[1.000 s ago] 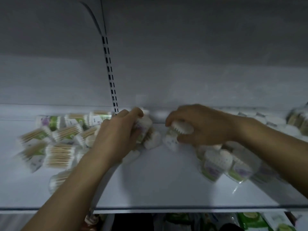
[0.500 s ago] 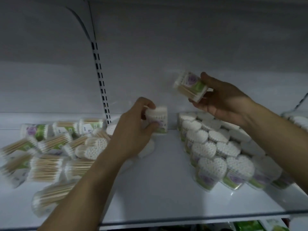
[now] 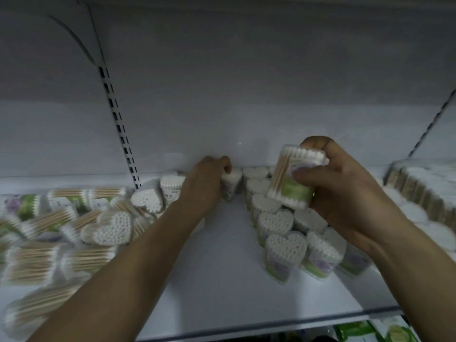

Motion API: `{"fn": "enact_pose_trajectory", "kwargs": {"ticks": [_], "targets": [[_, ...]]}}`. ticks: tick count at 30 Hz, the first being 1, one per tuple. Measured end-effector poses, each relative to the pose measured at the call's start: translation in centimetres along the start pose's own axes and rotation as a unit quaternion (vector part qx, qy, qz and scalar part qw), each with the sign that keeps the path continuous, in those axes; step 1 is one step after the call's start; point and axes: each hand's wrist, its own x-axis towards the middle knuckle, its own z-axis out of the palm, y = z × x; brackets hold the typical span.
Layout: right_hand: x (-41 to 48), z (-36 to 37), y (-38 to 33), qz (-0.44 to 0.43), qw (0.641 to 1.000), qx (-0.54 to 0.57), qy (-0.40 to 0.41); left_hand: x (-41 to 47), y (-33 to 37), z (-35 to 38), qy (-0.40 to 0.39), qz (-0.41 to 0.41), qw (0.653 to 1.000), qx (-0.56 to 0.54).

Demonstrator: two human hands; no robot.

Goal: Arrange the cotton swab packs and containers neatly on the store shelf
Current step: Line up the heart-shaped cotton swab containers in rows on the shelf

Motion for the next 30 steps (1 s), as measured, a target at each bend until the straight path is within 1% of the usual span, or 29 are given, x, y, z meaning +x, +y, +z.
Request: {"fn": "enact_pose_trajectory", "kwargs": {"ticks": [5, 9, 11, 13, 14, 17, 18, 20, 22, 24, 27, 30], "targets": [[0.2, 0.1, 0.0, -0.032, 0.997, -0.071, 0.017, -0.1, 0.5, 0.4, 0.037, -0.003, 0.997, 0.069], [1.4, 0.6, -0.1, -0.059, 0.975, -0.212, 0.038, -0.1, 0.8, 0.7, 0.066, -0.001, 0.990, 0.122], [2.7, 0.6, -0.1, -0.068, 0.957, -0.281, 0.027, -0.3, 0.8, 0.8, 0.084, 0.001, 0.988, 0.130], [4.4, 0.4, 0.3, -0.081, 0.929, -0.362, 0.019, -0.2, 0.7, 0.6, 0.108, 0.004, 0.985, 0.132], [5.3, 0.3, 0.7, -0.089, 0.910, -0.403, 0.015, -0.2, 0.8, 0.2, 0.105, 0.006, 0.985, 0.137], [7.2, 1.2, 1.6, -0.095, 0.863, -0.495, -0.031, -0.1, 0.4, -2.1, 0.052, 0.016, 0.982, 0.183], [7.6, 1.7, 1.9, -0.095, 0.849, -0.517, -0.055, -0.3, -0.1, -3.3, 0.054, 0.022, 0.980, 0.188], [8.1, 2.9, 2.6, -0.105, 0.820, -0.553, -0.106, -1.0, -1.7, -5.6, 0.086, 0.030, 0.981, 0.169], [8.3, 4.0, 3.5, -0.108, 0.803, -0.568, -0.144, -2.0, -3.3, -7.1, 0.102, 0.019, 0.981, 0.165], [8.7, 4.8, 4.8, -0.120, 0.779, -0.592, -0.168, -2.7, -4.1, -7.9, 0.071, -0.010, 0.981, 0.178], [9.3, 5.0, 6.2, -0.137, 0.712, -0.665, -0.180, -3.3, -4.6, -7.9, -0.003, -0.067, 0.981, 0.180], [9.7, 4.9, 6.9, -0.160, 0.646, -0.726, -0.174, -3.4, -5.1, -7.1, -0.029, -0.088, 0.978, 0.185]]}}
